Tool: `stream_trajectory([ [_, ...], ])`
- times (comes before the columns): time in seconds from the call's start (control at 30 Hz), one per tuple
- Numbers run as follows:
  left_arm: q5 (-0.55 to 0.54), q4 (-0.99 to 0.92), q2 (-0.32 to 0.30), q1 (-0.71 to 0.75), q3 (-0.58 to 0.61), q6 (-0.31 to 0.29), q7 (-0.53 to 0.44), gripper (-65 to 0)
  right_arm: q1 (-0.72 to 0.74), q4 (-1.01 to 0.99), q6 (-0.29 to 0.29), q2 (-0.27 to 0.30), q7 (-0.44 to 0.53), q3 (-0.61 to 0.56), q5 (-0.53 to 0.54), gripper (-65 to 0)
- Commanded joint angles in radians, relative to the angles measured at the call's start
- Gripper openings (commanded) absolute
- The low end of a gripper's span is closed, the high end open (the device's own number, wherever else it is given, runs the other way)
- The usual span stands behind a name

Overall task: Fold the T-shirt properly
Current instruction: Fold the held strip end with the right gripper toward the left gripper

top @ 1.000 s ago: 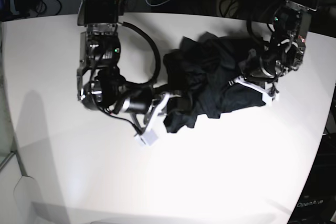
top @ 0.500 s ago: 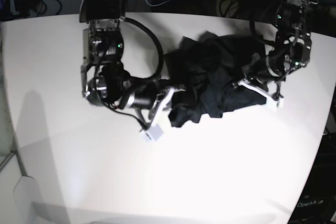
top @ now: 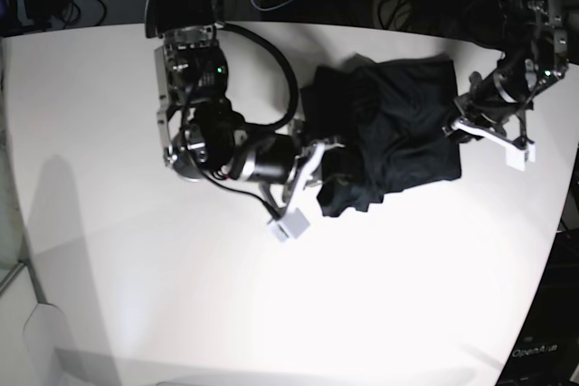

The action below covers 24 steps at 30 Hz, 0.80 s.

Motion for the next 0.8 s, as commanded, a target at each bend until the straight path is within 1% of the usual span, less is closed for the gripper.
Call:
stream_trajectory([
  [0.0,-0.008,0.028,-0.015,0.014,-0.022,-0.007,-0.013,-65.0,0.019,0.012,-0.013,-0.010,0.020,-0.006,0.041,-64.8],
  [0.13,-0.008,0.051,-0.012,0.049,-0.095,-0.007,-0.007,-65.0,0.016,0.012,-0.013,-0.010,0.056,-0.040,0.041,-64.8],
  [0.3,-0.008,0.051,-0.013,0.095,-0.142,-0.007,-0.008,-65.0,0.007,0.012,-0.013,-0.010,0.106,-0.107,0.043,-64.8],
  [0.47,-0.008,0.051,-0.016,0.125,-0.147,-0.007,-0.011,-65.0,0.006,0.011,-0.013,-0.010,0.139,-0.127,0.043,-64.8],
  [0.57,-0.008,0.051,-0.016,0.134,-0.147,-0.009,-0.011,-65.0,0.006,0.003,-0.013,-0.010,0.182,-0.161,0.043,-64.8],
  [0.77,-0.008,0.051,-0.016,0.144,-0.147,-0.009,-0.013,-65.0,0.013,-0.094,-0.013,-0.010,0.278,-0.213,0.066,-64.7],
])
